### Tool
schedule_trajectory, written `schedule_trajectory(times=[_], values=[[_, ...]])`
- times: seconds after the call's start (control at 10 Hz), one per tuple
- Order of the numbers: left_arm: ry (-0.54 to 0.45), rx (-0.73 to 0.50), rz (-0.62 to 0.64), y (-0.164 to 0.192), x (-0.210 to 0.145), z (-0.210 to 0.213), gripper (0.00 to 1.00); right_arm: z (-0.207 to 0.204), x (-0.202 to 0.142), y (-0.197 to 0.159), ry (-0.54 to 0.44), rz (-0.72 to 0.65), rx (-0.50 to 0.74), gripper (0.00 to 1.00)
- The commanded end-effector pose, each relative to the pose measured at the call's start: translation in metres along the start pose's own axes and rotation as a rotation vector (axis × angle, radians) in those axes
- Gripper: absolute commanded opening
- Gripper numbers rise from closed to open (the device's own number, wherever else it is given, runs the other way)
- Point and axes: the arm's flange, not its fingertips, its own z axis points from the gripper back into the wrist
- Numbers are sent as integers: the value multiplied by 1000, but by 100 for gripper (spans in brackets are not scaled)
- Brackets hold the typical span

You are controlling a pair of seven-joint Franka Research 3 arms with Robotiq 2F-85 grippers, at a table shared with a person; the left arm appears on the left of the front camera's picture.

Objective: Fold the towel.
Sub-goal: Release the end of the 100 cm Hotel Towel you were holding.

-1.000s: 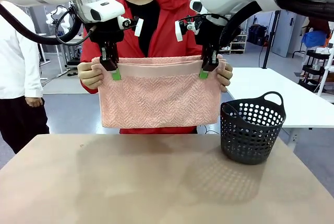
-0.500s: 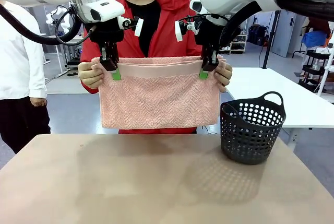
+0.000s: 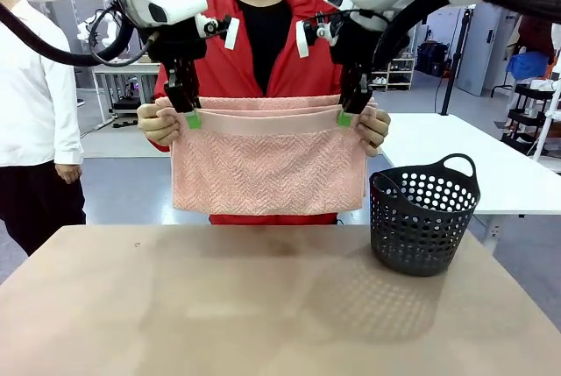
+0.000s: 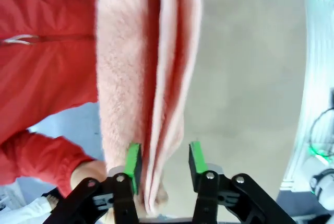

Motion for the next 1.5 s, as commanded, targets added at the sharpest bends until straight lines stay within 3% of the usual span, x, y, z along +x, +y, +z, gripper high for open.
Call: schedule_trajectory(times=[0.0, 0.1, 0.3, 0.4, 0.5, 0.8, 1.1, 1.3, 1.4], values=[[-41, 32, 32, -12, -1, 34, 84, 36, -5, 10, -37, -48, -38, 73], [-53, 47, 65, -18, -4, 51, 100, 56, -10, 13, -57, -87, -57, 100], [-116, 64, 234, -36, -31, 90, 100, 98, -40, 24, -132, -277, -53, 100], [-138, 78, 332, -44, -52, 101, 100, 111, -61, 29, -149, -381, -61, 90], [-158, 94, 468, -52, -80, 111, 100, 123, -86, 34, -165, -499, -77, 100], [-250, 163, 724, -82, -155, 128, 100, 136, -147, 51, -224, -749, -102, 100], [-264, 178, 826, -89, -183, 131, 100, 132, -167, 55, -197, -873, -108, 100], [-231, 218, 782, -86, -180, 127, 100, 123, -166, 51, -161, -857, -96, 100], [-251, 164, 817, -87, -192, 140, 100, 135, -174, 50, -202, -850, -87, 100]])
